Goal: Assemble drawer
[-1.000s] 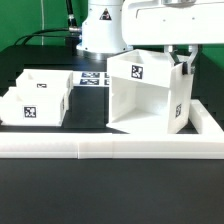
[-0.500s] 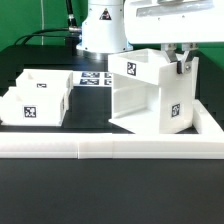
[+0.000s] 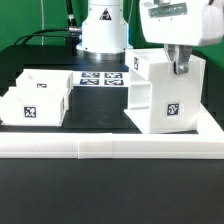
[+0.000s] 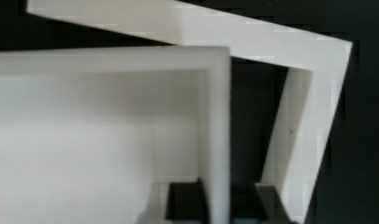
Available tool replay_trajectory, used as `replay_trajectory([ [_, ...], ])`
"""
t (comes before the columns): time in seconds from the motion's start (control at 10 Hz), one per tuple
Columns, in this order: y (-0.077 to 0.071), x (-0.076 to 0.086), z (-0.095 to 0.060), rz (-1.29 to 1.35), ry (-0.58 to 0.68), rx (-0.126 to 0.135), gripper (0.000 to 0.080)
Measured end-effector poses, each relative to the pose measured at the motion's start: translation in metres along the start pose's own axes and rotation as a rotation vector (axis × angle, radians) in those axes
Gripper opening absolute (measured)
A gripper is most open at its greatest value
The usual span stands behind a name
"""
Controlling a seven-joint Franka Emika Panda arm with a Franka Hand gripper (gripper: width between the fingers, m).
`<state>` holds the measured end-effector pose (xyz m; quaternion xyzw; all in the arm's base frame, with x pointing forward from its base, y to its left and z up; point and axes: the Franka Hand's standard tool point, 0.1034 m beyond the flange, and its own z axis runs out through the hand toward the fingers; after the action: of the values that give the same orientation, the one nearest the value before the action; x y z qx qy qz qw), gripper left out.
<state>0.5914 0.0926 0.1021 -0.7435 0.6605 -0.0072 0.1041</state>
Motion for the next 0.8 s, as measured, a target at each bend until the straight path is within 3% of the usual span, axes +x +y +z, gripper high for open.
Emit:
replay_trajectory([
  [0.2, -0.01, 0.003, 0.003, 0.17, -0.012, -0.005, 0.0044],
  [0.8, -0.063, 0.01, 0.01, 0.168, -0.02, 0.016, 0.0044],
])
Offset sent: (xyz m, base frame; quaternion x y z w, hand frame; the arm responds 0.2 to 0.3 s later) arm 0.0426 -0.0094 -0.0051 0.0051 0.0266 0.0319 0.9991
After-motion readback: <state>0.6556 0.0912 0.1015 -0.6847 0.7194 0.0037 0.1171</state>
